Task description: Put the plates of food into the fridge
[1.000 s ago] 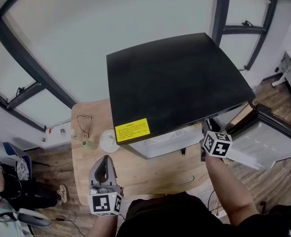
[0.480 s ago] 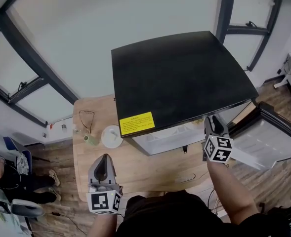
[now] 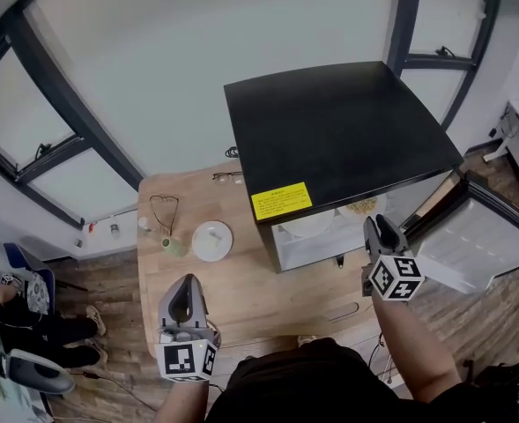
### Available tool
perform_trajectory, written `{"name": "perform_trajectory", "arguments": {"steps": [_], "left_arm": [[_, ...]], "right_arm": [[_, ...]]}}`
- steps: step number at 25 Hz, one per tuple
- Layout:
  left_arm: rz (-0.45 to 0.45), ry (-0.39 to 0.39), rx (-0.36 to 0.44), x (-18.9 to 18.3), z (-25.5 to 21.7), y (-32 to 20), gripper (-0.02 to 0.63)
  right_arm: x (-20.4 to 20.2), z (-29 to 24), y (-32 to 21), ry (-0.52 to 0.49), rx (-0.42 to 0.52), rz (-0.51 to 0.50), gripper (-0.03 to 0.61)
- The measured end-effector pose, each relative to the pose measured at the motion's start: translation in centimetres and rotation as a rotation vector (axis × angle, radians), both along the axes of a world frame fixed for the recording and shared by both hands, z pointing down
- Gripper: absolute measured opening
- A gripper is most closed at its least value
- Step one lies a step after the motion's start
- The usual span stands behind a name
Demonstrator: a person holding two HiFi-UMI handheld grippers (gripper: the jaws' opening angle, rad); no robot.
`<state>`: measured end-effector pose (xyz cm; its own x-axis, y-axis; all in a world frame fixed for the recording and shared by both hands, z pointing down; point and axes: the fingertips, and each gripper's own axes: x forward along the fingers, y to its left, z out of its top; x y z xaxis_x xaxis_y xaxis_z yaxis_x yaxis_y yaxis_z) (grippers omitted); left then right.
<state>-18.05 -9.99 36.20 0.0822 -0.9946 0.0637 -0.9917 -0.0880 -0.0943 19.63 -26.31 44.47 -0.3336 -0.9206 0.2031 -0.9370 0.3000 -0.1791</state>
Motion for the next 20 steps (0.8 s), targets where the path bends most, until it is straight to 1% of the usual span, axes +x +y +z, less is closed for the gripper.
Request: {"name": "perform_trajectory", "arguments": {"steps": [3, 5, 10, 15, 20], "left_arm": [[-0.015, -0.007, 0.004, -2.3, -0.2, 1.8, 0.003], [-0.033, -0.003, 0.004, -4.0, -0.2, 3.1, 0.003], [-0.071, 0.004, -0.005, -8.3, 0.5, 6.8, 0.003], [-0.112, 0.018, -0.022, -12.3, 1.9, 10.9, 0.003], [-0.141, 0.035, -0.039, -16.0, 3.1, 14.6, 0.003]], "right_arm": [[-2.4, 0.4, 1.8, -0.033, -0.011, -0.016, 0.123], [-4.6, 1.0, 3.2, -0.056, -0.024, -0.047, 0.123], [-10.4, 2.5, 7.2, -0.101, -0.069, -0.148, 0.123], [-15.9, 4.5, 11.8, -0.098, -0.126, -0.243, 0.123], [-22.0, 6.3, 17.2, -0.122, -0.165, -0.366, 0.123]]}}
